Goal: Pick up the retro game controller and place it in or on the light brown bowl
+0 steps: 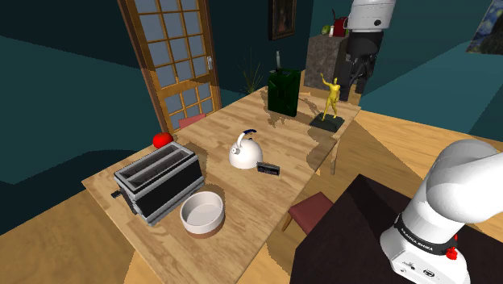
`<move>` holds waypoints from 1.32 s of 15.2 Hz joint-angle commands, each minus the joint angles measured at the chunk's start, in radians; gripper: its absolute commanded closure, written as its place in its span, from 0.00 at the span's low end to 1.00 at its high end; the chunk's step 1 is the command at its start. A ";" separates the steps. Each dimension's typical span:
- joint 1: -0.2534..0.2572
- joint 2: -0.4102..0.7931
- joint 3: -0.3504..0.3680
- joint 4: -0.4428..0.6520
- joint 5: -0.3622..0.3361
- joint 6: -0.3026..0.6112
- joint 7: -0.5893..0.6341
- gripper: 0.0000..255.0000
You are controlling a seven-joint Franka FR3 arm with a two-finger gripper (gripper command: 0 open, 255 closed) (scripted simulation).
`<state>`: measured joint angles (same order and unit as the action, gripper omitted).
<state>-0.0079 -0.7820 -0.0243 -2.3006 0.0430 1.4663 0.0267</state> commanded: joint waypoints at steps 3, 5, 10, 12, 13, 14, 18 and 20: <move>0.003 0.024 -0.008 -0.045 -0.008 0.070 -0.024 0.00; 0.006 0.054 -0.017 -0.085 -0.016 0.140 -0.048 0.00; 0.013 0.156 -0.037 -0.161 -0.032 0.321 -0.106 0.00; 0.015 0.207 -0.045 -0.182 -0.036 0.394 -0.130 0.00; 0.017 0.235 -0.049 -0.190 -0.038 0.431 -0.141 0.00; 0.018 0.265 -0.053 -0.196 -0.039 0.467 -0.153 0.00; 0.026 0.395 -0.068 -0.206 -0.041 0.610 -0.199 0.00; 0.030 0.467 -0.075 -0.202 -0.039 0.678 -0.223 0.00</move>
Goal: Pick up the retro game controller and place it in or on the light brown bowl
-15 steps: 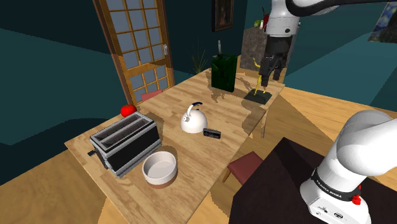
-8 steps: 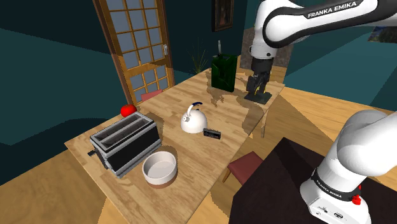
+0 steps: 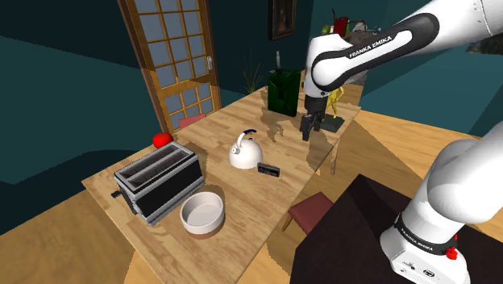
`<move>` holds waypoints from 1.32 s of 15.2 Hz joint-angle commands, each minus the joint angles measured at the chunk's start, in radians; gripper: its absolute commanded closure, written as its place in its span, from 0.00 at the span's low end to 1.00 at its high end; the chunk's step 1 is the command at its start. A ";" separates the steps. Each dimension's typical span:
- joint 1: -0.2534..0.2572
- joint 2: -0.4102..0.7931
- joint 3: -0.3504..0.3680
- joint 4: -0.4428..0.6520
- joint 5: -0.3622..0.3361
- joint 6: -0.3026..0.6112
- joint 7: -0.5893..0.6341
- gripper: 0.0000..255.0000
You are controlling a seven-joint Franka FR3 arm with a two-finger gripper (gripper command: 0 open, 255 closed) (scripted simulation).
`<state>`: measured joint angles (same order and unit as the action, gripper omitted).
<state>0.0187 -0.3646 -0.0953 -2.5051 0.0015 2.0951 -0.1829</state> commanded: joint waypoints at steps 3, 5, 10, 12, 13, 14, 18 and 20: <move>0.010 0.163 -0.012 0.020 0.009 0.147 -0.050 0.00; 0.014 0.242 -0.016 0.039 0.017 0.208 -0.076 0.00; 0.017 0.444 -0.017 0.113 0.046 0.339 -0.142 0.00; 0.016 0.526 -0.014 0.152 0.059 0.382 -0.169 0.00; 0.014 0.567 -0.011 0.174 0.065 0.402 -0.181 0.00; 0.012 0.608 -0.007 0.197 0.070 0.421 -0.193 0.00; 0.000 0.769 0.010 0.300 0.086 0.481 -0.236 0.00; -0.006 0.849 0.019 0.359 0.089 0.504 -0.253 0.00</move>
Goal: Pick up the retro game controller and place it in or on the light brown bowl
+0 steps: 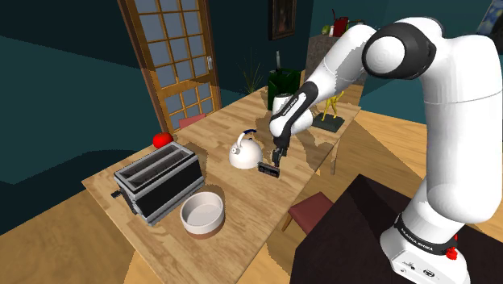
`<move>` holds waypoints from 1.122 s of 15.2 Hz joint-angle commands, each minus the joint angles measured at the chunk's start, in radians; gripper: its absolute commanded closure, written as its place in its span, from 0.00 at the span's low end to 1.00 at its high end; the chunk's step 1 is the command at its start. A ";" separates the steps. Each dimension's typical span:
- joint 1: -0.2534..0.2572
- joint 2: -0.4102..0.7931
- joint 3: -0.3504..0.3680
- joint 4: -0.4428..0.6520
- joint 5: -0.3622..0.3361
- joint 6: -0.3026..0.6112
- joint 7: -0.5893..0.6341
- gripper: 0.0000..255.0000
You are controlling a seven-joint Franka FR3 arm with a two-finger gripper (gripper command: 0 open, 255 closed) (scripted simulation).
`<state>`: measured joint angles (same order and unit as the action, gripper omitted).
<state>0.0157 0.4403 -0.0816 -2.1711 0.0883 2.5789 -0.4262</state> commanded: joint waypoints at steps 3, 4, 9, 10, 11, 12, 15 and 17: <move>-0.006 0.077 0.009 0.037 0.006 0.042 -0.014 0.00; -0.007 0.090 0.011 0.039 0.008 0.052 -0.015 0.00; -0.012 0.146 0.018 0.052 0.015 0.095 -0.020 0.00; -0.012 0.146 0.018 0.052 0.015 0.095 -0.020 0.00; -0.012 0.146 0.018 0.052 0.015 0.095 -0.020 0.00; -0.012 0.146 0.018 0.052 0.015 0.095 -0.020 0.00; -0.012 0.146 0.018 0.052 0.015 0.095 -0.020 0.00; -0.012 0.146 0.018 0.052 0.015 0.095 -0.020 1.00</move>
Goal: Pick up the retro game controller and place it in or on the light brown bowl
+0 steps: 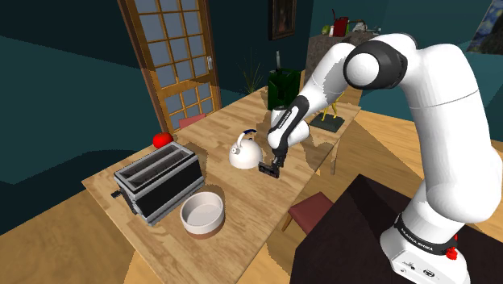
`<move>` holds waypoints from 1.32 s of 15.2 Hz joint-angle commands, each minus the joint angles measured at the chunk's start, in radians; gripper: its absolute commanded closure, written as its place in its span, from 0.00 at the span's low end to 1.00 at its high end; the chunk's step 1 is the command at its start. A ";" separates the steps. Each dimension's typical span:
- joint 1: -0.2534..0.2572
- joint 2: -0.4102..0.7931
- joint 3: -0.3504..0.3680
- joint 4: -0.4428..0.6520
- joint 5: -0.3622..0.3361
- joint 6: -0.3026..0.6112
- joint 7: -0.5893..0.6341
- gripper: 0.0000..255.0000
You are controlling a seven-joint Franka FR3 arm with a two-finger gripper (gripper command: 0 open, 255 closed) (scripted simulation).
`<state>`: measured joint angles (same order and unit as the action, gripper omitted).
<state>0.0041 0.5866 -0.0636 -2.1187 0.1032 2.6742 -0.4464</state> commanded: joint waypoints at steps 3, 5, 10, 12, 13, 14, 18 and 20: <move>0.000 0.000 0.000 0.000 0.000 0.000 0.000 1.00; 0.000 0.000 0.000 -0.001 0.000 0.000 0.000 1.00; 0.001 -0.013 -0.002 -0.004 -0.001 -0.009 0.001 1.00; 0.004 -0.038 -0.005 -0.011 -0.004 -0.027 0.003 1.00; 0.005 -0.051 -0.006 -0.014 -0.006 -0.037 0.005 1.00; 0.006 -0.063 -0.008 -0.017 -0.008 -0.046 0.006 1.00; 0.011 -0.112 -0.014 -0.027 -0.015 -0.085 0.011 1.00; 0.013 -0.136 -0.017 -0.030 -0.018 -0.106 0.014 1.00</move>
<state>0.0164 0.4592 -0.0791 -2.1524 0.0867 2.5810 -0.4332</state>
